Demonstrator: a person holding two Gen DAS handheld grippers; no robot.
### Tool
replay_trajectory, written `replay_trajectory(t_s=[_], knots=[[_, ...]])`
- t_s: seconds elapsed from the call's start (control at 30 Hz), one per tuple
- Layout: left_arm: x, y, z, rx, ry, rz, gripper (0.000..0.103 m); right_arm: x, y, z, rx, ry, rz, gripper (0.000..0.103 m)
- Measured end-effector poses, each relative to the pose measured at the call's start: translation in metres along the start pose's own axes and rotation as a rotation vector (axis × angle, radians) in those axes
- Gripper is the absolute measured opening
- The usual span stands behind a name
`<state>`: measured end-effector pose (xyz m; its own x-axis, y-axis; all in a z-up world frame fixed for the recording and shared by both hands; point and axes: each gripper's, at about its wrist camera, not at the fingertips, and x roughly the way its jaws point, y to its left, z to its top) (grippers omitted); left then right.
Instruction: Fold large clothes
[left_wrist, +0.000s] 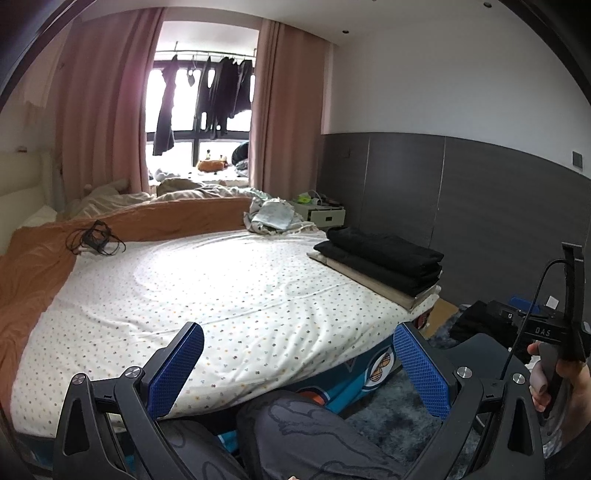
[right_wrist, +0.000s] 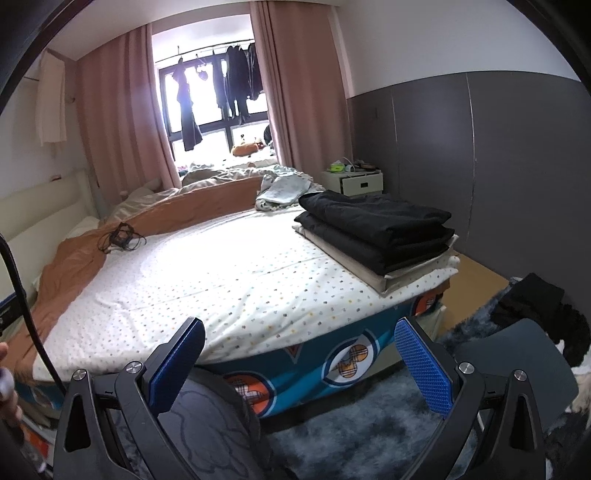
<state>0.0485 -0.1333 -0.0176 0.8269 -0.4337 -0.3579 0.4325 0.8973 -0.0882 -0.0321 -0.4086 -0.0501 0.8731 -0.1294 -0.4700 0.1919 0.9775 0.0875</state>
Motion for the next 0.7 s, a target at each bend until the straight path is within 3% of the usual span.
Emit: replay_trajectory(t_s=[0.7], knots=[[-0.0042,0.0023,-0.0038,-0.009,-0.004,0.030,0.103,0.0001,0.0083,-0.0017,-0.029,0.002,0.008,0.103]])
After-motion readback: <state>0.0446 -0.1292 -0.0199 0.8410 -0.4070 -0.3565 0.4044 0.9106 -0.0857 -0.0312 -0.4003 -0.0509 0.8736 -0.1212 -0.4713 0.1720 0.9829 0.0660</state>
